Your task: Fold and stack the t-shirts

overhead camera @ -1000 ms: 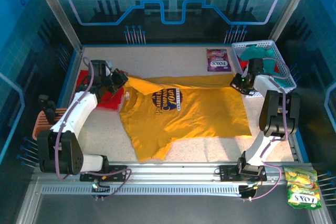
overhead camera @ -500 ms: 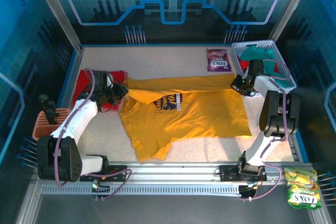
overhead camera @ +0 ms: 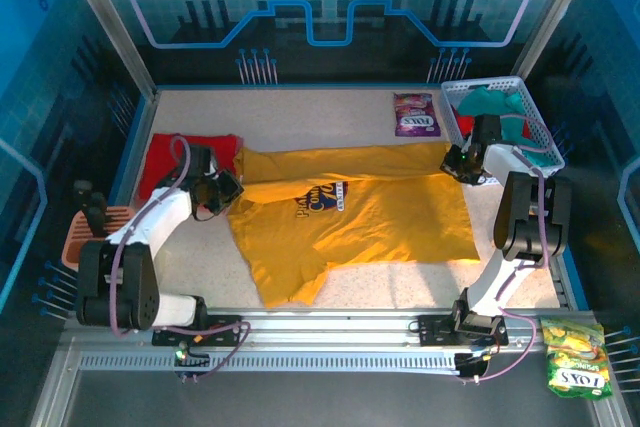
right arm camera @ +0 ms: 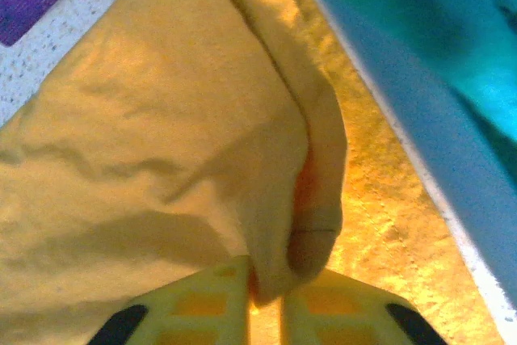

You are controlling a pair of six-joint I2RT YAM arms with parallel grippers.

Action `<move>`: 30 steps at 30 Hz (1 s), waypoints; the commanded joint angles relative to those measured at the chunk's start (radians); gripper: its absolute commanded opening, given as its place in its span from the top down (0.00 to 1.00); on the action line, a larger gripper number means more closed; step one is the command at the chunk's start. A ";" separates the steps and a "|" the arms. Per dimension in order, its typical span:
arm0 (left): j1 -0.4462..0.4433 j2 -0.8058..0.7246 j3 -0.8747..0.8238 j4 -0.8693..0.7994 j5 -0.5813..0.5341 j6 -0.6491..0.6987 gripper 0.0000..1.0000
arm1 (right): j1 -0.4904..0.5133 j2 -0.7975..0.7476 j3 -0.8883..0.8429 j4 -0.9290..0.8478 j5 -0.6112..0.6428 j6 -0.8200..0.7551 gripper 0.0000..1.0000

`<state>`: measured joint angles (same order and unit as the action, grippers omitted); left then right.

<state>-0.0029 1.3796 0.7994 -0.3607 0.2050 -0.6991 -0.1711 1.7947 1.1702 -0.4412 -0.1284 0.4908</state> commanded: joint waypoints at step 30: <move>-0.556 0.231 0.167 -0.076 -0.490 0.269 0.58 | 0.219 -0.290 -0.238 0.058 0.088 0.034 0.00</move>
<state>-0.5411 1.5471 0.9268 -0.4595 -0.1978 -0.5053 0.0391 1.5303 0.9482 -0.3870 -0.0517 0.5079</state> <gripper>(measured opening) 0.424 0.997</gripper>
